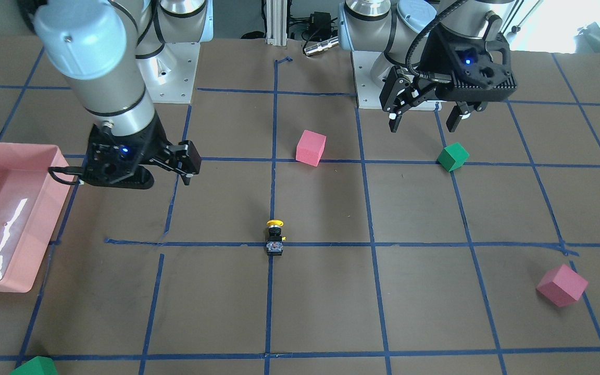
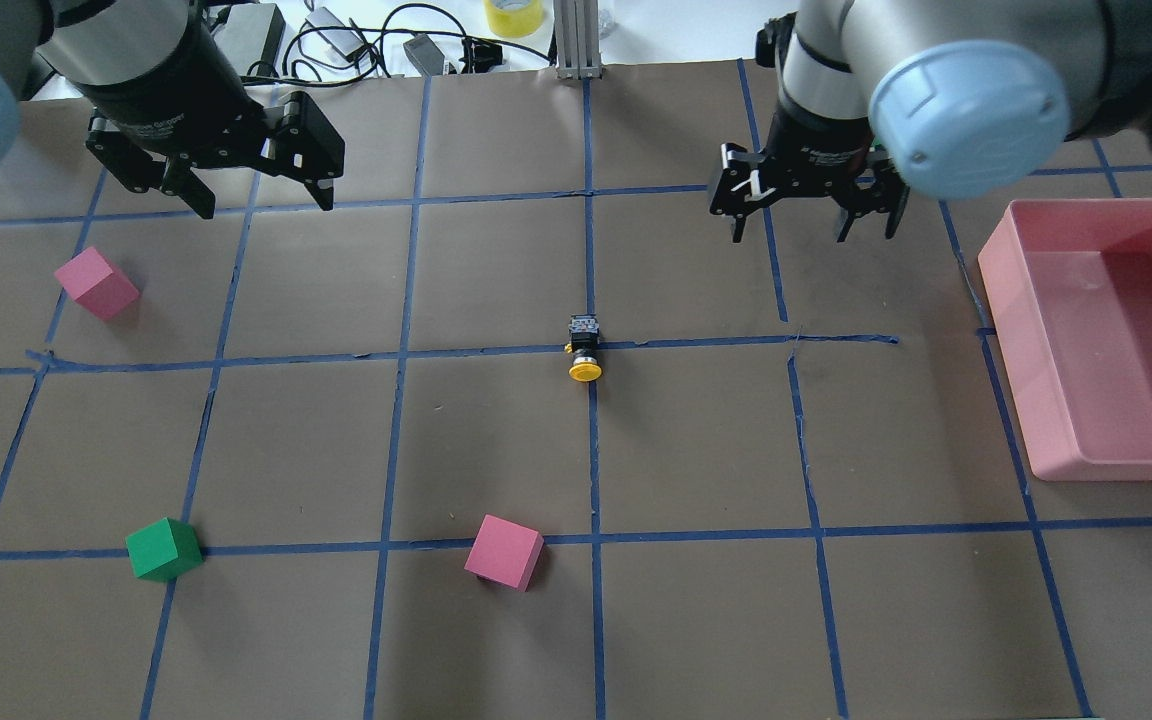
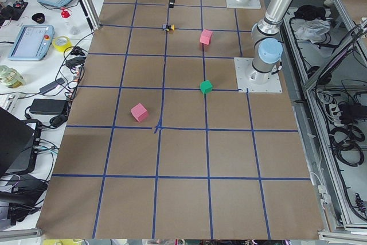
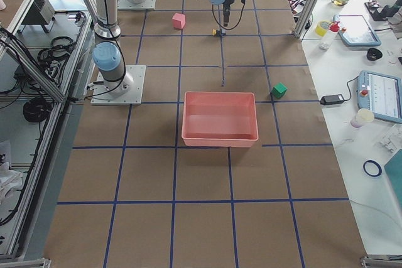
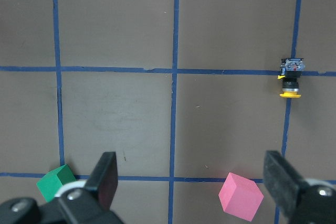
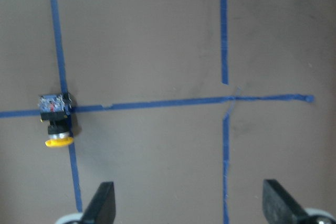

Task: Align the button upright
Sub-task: 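Raise the right gripper away from the switch toward the bin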

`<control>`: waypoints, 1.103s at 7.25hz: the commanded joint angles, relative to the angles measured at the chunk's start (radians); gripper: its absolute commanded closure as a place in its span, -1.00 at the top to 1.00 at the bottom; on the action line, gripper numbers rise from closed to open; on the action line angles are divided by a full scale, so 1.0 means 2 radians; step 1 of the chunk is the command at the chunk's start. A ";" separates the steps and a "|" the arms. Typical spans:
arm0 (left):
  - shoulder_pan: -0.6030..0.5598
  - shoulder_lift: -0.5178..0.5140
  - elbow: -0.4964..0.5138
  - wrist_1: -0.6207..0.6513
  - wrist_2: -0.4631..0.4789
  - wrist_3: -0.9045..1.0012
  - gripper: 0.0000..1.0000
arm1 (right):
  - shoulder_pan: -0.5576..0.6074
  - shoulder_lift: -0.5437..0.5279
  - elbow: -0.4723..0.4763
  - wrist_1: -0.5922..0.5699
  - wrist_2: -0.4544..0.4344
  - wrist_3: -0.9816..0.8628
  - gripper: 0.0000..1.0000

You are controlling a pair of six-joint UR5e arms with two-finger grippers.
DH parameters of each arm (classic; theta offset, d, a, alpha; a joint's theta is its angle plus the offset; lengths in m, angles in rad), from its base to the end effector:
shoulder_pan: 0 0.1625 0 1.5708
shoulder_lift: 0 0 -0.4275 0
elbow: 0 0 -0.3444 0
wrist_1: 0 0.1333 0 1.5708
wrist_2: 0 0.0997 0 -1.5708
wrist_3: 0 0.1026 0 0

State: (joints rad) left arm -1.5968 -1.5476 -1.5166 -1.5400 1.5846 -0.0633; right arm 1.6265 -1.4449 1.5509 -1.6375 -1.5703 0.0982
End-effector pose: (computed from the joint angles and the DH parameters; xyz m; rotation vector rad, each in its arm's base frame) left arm -0.1434 -0.4401 0.5253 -0.0595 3.1275 -0.1702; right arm 0.1605 -0.4836 0.4437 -0.0667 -3.1378 -0.0616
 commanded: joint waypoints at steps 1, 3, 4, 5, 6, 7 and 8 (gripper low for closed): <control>0.000 0.001 0.001 0.003 0.001 0.000 1.00 | -0.037 -0.046 -0.011 0.048 0.004 -0.070 1.00; 0.000 0.001 0.001 0.003 0.001 0.002 1.00 | -0.037 -0.049 -0.012 0.049 0.001 -0.070 1.00; 0.000 0.001 0.001 0.003 0.001 0.002 1.00 | -0.036 -0.050 -0.015 0.049 0.004 -0.070 1.00; 0.000 0.001 0.001 0.003 0.001 0.002 1.00 | -0.033 -0.051 -0.015 0.048 0.008 -0.070 1.00; 0.000 0.001 0.001 0.003 0.001 0.002 1.00 | -0.033 -0.050 -0.015 0.046 0.010 -0.070 1.00; 0.000 0.000 0.001 0.003 0.001 0.003 1.00 | -0.034 -0.050 -0.017 0.044 0.003 -0.070 1.00; 0.000 0.000 0.001 0.004 0.001 0.004 1.00 | -0.035 -0.050 -0.017 0.044 0.009 -0.070 1.00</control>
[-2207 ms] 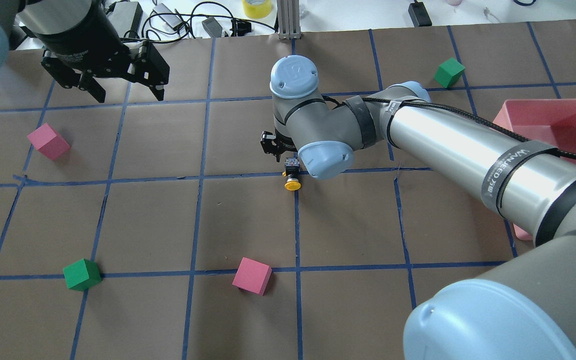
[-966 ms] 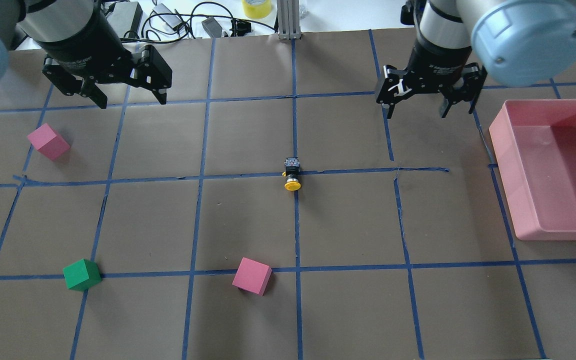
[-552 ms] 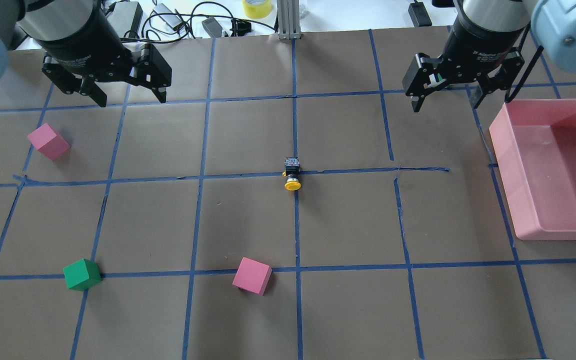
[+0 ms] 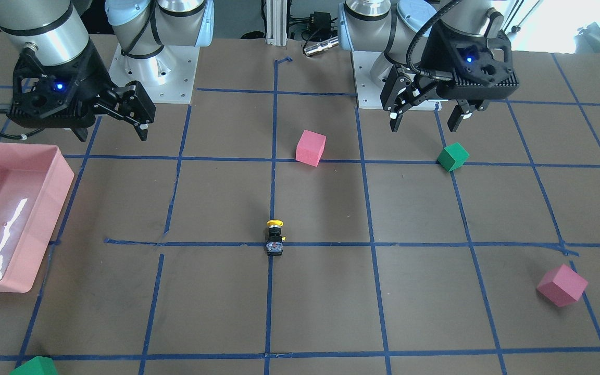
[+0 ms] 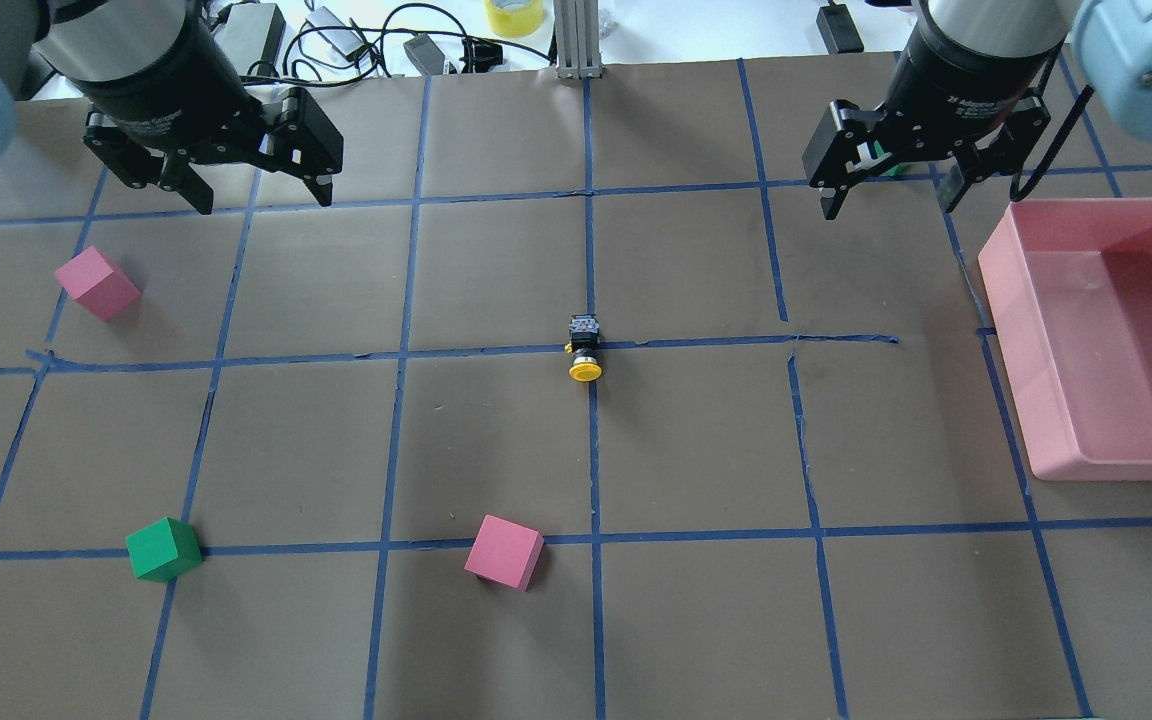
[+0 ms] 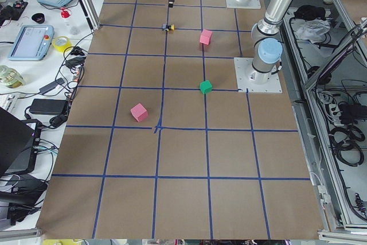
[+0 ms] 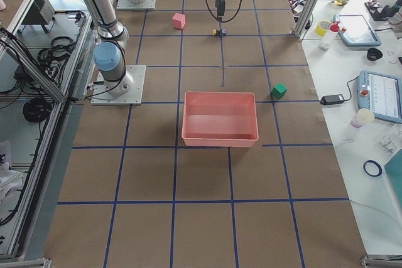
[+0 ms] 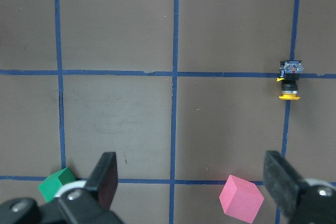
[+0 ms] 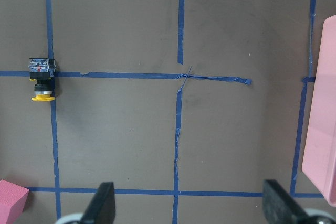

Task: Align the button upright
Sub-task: 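Raise the right gripper away from the switch toward the bin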

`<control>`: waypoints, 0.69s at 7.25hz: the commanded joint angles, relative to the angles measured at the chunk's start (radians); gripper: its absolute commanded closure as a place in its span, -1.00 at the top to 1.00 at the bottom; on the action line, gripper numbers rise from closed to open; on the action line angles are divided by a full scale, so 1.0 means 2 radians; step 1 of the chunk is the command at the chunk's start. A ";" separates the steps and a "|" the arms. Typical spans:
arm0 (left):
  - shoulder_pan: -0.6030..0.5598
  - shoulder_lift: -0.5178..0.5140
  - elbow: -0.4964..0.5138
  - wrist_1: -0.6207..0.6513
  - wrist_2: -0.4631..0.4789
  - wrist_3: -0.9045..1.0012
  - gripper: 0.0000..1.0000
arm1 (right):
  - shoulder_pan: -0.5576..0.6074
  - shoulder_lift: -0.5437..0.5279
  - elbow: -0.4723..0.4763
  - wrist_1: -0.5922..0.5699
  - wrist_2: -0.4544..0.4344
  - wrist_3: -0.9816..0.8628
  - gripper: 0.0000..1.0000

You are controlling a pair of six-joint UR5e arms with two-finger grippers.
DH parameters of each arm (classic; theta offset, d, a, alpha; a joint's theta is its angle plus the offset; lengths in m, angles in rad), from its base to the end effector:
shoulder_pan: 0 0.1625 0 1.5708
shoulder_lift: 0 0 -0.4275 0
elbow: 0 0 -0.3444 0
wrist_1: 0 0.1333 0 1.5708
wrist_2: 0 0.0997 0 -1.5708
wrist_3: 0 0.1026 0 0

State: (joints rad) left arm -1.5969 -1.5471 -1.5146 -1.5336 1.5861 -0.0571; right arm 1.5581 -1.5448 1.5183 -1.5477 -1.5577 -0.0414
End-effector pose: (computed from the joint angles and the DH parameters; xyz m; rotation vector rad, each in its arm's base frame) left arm -0.1433 -0.4406 0.5271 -0.0498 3.1254 -0.1840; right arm 0.1289 -0.4571 0.4967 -0.0449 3.1283 -0.0059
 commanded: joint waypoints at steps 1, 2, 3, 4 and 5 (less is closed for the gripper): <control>0.000 0.000 0.000 0.001 0.000 0.001 1.00 | -0.001 0.000 0.000 0.003 0.003 -0.001 1.00; 0.000 0.000 0.000 0.001 0.000 0.001 1.00 | -0.002 0.001 0.001 0.004 -0.001 -0.001 1.00; 0.000 -0.001 -0.001 0.001 -0.001 -0.003 1.00 | -0.002 0.000 0.000 0.001 0.000 -0.001 1.00; -0.001 -0.003 -0.002 0.009 -0.002 -0.007 1.00 | -0.002 0.004 0.001 0.000 0.003 0.000 1.00; -0.007 -0.004 -0.011 0.030 -0.002 -0.015 1.00 | -0.002 0.004 0.001 0.001 0.003 -0.001 1.00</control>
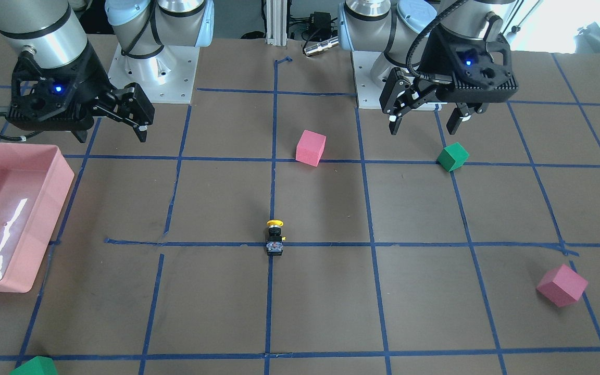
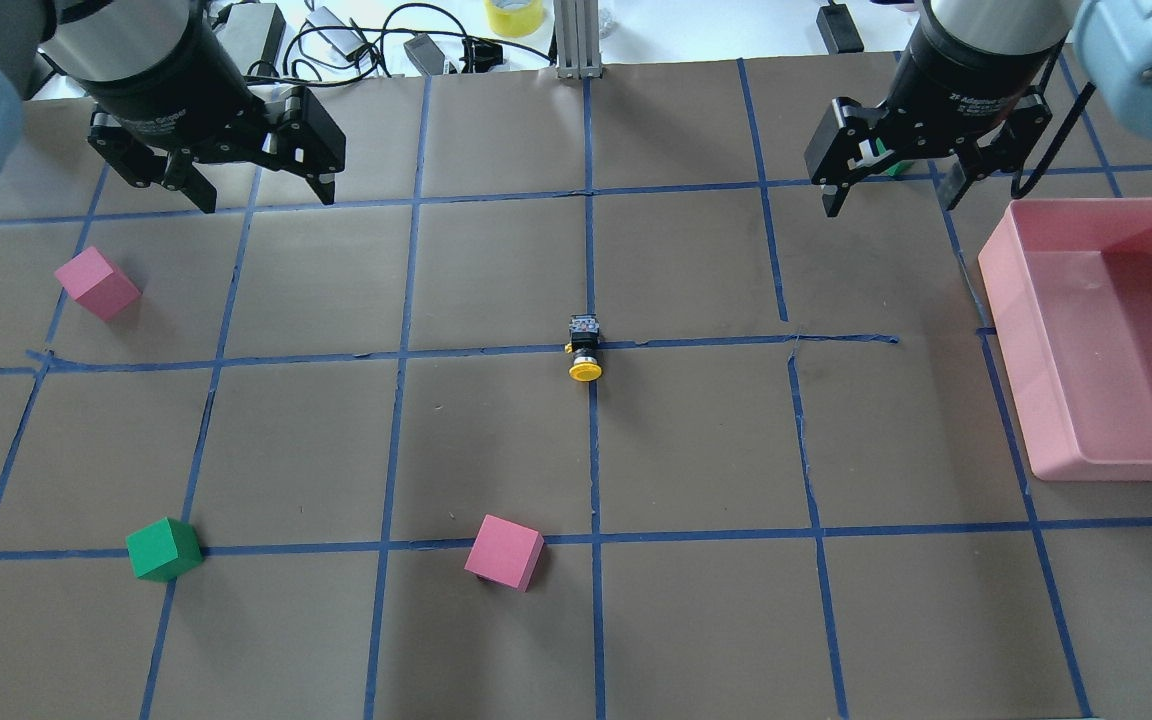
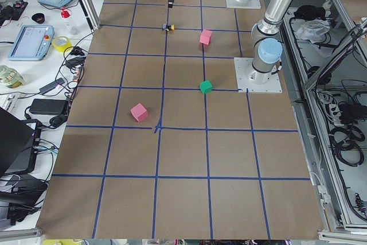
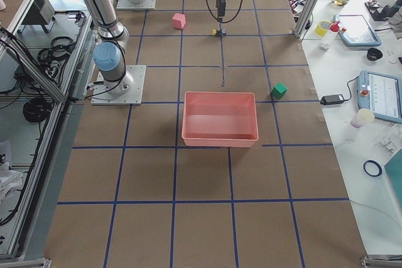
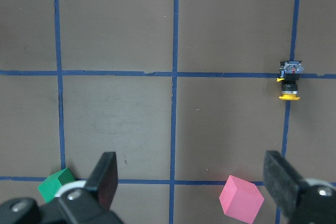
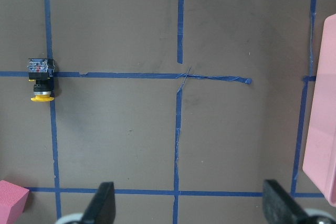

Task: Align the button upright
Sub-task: 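Move the left gripper over the switch lying on its side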

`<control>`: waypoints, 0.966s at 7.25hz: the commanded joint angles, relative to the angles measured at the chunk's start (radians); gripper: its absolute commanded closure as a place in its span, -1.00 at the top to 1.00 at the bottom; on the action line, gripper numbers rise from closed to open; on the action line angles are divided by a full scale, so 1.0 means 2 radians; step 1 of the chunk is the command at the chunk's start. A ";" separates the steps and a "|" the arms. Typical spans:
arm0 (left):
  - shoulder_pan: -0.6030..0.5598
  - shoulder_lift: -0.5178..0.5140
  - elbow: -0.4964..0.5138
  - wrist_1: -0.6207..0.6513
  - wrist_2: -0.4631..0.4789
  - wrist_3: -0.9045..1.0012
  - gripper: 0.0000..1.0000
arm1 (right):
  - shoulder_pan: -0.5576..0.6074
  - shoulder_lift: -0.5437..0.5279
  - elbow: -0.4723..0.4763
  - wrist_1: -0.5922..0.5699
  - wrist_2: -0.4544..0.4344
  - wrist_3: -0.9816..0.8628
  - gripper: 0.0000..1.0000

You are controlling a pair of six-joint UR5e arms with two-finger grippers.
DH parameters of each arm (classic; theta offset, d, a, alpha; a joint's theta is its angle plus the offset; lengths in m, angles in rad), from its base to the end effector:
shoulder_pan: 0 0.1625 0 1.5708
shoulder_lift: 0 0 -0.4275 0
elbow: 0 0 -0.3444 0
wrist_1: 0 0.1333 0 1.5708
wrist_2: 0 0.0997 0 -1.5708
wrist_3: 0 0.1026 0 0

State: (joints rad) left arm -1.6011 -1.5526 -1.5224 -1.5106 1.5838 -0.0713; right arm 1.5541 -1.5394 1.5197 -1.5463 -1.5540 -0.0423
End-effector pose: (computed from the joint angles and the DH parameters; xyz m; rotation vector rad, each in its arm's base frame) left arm -0.1455 -0.4435 0.5237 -0.0654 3.1280 -0.1994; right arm 0.1274 -0.4591 0.4935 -0.0399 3.1244 0.0067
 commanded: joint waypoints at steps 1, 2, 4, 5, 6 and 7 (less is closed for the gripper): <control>-0.018 -0.002 -0.027 0.061 0.000 -0.024 1.00 | 0.000 0.001 0.000 0.002 -0.001 0.000 1.00; -0.035 -0.007 -0.045 0.098 0.000 -0.026 1.00 | 0.000 0.001 0.000 0.002 -0.001 0.000 1.00; -0.077 -0.010 -0.107 0.219 0.023 -0.029 1.00 | -0.001 0.001 0.001 0.002 -0.001 0.000 1.00; -0.105 -0.010 -0.152 0.276 0.057 -0.058 1.00 | -0.001 0.001 0.001 0.002 -0.001 0.000 1.00; -0.134 -0.012 -0.189 0.337 0.088 -0.076 1.00 | -0.001 0.001 0.001 0.001 0.000 0.000 1.00; -0.153 -0.022 -0.218 0.390 0.089 -0.093 1.00 | -0.001 0.001 0.002 0.001 -0.001 0.000 1.00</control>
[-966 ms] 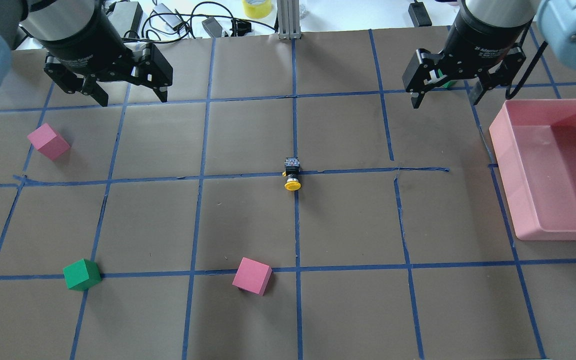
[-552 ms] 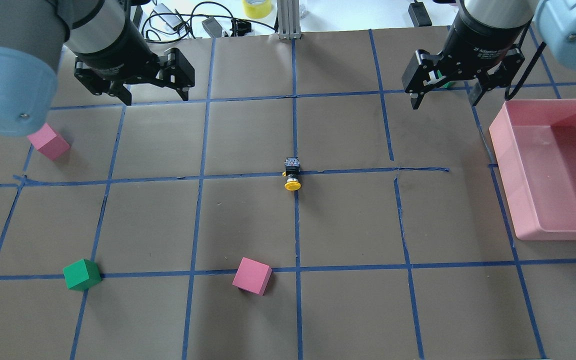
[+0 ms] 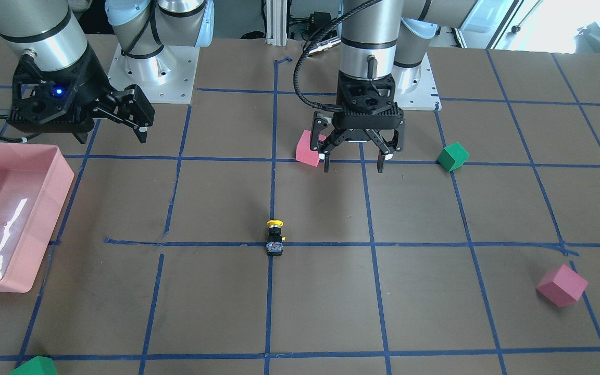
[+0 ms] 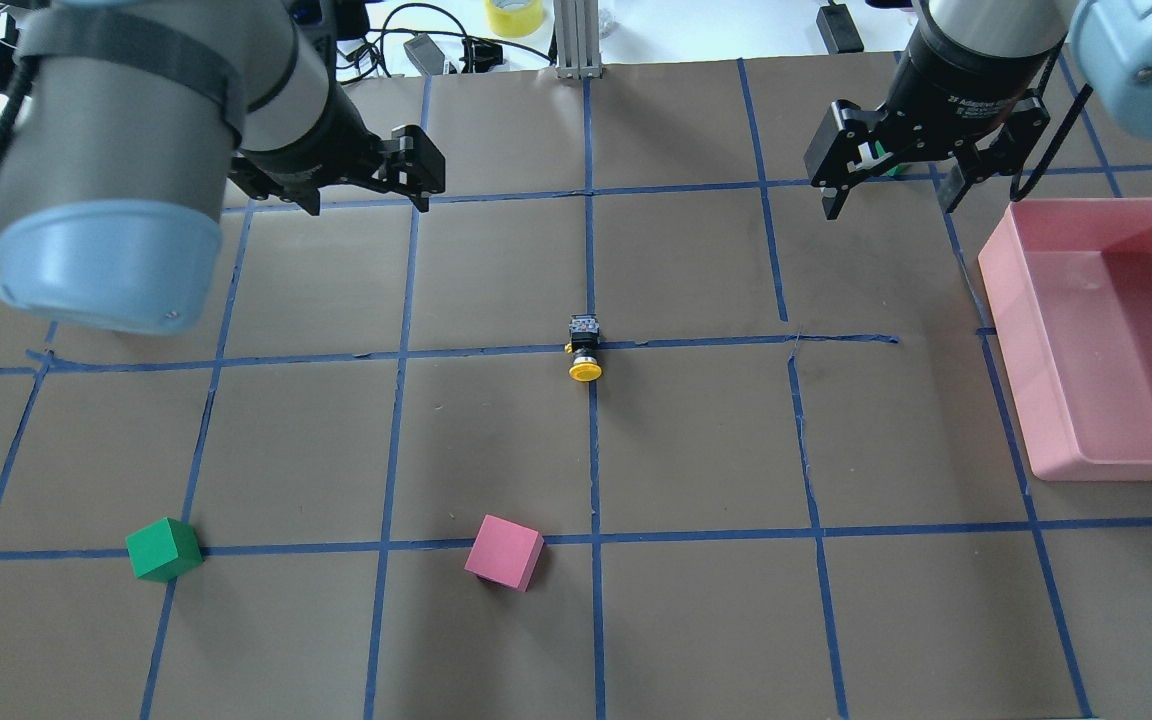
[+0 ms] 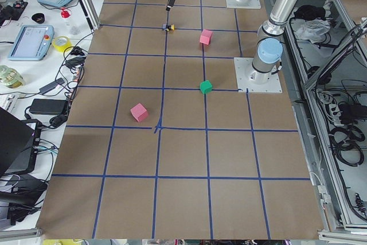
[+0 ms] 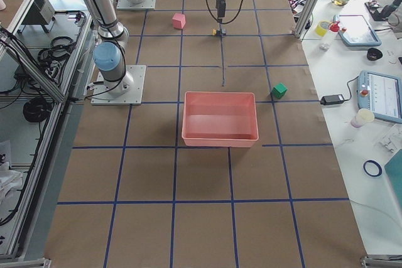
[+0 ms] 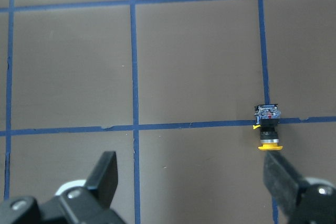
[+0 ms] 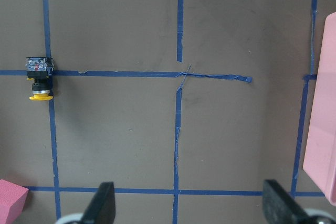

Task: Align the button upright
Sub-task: 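Move the left gripper over the switch lying on its side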

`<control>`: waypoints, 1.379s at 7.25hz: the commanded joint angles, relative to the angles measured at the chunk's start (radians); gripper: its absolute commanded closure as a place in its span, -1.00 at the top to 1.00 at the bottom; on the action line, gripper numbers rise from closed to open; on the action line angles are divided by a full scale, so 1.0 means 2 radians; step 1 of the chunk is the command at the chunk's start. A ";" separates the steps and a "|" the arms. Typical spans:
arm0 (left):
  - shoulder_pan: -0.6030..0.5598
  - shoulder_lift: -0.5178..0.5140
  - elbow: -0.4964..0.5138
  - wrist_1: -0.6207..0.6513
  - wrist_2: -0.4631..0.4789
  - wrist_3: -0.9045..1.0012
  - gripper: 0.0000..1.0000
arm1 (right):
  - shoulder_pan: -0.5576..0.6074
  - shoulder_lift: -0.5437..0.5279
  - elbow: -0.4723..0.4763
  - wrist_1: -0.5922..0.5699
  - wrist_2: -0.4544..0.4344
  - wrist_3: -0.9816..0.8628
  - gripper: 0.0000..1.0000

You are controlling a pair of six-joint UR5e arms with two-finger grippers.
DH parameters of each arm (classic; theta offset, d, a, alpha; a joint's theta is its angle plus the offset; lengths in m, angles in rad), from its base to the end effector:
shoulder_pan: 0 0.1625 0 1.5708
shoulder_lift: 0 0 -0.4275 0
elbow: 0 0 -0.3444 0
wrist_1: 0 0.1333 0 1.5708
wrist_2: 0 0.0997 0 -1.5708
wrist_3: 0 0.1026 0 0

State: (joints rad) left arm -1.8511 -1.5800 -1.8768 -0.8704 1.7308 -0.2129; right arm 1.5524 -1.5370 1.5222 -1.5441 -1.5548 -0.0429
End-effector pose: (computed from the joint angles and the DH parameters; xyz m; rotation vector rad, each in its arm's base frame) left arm -0.2402 -0.4114 0.4268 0.0545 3.0171 -0.6296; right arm 0.1265 -0.4597 0.4911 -0.0381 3.1250 0.0178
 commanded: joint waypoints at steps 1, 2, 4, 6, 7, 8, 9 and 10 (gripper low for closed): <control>-0.041 -0.021 -0.060 0.121 0.017 -0.049 1.00 | 0.000 0.001 0.001 0.000 -0.001 0.000 1.00; -0.054 -0.035 -0.075 0.164 0.017 -0.056 1.00 | 0.000 0.000 0.001 0.000 0.000 0.000 1.00; -0.062 -0.071 -0.140 0.338 0.027 -0.072 1.00 | -0.001 0.000 0.001 0.000 -0.002 -0.001 1.00; -0.078 -0.107 -0.152 0.404 0.039 -0.079 1.00 | -0.001 0.000 0.002 -0.001 -0.004 -0.001 1.00; -0.091 -0.132 -0.152 0.430 0.071 -0.119 1.00 | -0.002 0.000 0.002 0.000 -0.003 -0.001 1.00; -0.104 -0.155 -0.151 0.439 0.092 -0.135 1.00 | -0.002 0.001 0.002 0.000 -0.003 -0.001 1.00; -0.111 -0.173 -0.148 0.443 0.092 -0.137 1.00 | -0.001 0.001 0.003 0.000 -0.001 -0.001 1.00; -0.111 -0.182 -0.145 0.441 0.077 -0.157 1.00 | -0.002 0.001 0.003 -0.001 -0.003 -0.001 1.00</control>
State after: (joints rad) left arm -2.0634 -1.9097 -2.1743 0.0062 1.8997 -0.4875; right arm 1.5499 -1.5357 1.5273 -1.5449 -1.5593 -0.0445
